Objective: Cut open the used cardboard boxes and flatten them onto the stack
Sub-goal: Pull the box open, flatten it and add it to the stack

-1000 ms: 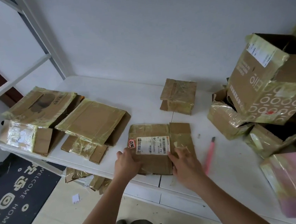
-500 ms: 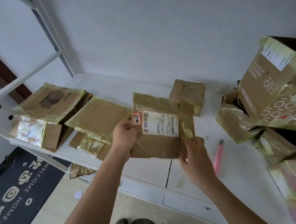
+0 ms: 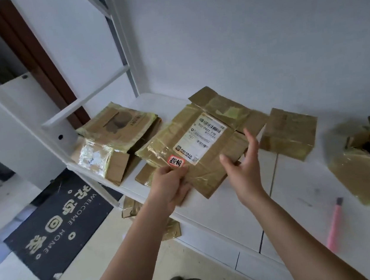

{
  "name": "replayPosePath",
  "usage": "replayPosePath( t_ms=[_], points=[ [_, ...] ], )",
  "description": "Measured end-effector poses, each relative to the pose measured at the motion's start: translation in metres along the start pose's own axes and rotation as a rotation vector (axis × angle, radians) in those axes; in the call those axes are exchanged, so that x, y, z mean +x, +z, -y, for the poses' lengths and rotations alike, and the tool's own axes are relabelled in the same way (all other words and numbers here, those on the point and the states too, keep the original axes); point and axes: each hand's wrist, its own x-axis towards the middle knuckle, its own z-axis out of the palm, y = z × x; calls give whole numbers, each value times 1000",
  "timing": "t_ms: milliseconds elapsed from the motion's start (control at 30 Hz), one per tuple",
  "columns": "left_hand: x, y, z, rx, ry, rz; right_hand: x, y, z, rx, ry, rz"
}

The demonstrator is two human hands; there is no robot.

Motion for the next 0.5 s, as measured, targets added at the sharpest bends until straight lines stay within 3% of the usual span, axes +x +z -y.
replayPosePath(
  t_ms=[133, 233, 300, 400, 500],
  points=[
    [22, -20, -24, 139, 197, -210, 30, 34, -4, -93, 64, 18],
    [49, -40, -32, 813, 547, -371, 52, 61, -19, -183, 198, 82],
    [72, -52, -30, 1117, 689, -294, 55, 78, -34, -272, 337, 150],
    [105, -70, -14, 1340, 523, 4, 42, 95, -63, -456, 424, 231],
    [128, -88, 7, 1465, 442, 110, 38, 101, -77, -552, 417, 226]
  ],
)
